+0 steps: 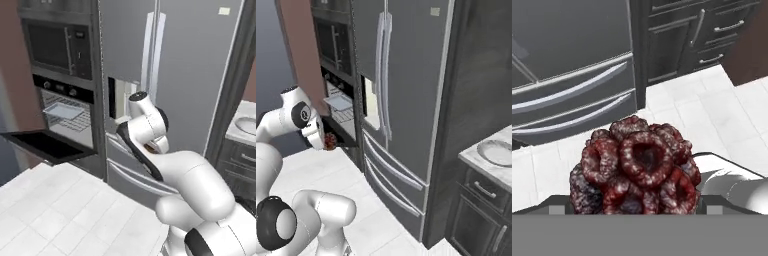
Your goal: Take the baked cake out of the oven and place it on the plate for cooling. Then close the oven door.
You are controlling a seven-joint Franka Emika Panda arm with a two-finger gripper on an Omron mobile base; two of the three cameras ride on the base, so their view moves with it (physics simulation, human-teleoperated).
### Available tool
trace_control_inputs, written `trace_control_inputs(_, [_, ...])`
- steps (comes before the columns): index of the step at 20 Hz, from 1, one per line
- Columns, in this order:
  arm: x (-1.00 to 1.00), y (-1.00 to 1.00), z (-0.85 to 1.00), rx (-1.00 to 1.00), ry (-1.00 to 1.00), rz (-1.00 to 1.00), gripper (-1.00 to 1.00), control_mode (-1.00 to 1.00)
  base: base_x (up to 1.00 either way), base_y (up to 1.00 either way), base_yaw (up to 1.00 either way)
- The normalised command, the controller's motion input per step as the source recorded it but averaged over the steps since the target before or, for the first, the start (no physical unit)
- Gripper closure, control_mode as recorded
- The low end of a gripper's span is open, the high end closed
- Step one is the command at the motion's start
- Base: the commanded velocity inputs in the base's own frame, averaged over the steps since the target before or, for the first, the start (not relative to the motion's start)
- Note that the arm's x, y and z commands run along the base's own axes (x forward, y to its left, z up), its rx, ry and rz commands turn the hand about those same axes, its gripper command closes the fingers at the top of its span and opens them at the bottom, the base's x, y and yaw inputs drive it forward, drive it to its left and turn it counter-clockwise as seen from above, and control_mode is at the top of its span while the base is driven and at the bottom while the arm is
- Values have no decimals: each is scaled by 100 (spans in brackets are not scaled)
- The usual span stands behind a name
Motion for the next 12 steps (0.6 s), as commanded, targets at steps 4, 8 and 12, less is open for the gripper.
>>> trace_control_inputs(4, [0, 0, 0, 0, 0, 0, 100, 100, -52, 0, -68])
trace_control_inputs(8, [0, 0, 0, 0, 0, 0, 100, 100, -49, -7, -67])
trace_control_inputs(12, [0, 0, 0, 0, 0, 0, 100, 100, -20, -30, -63])
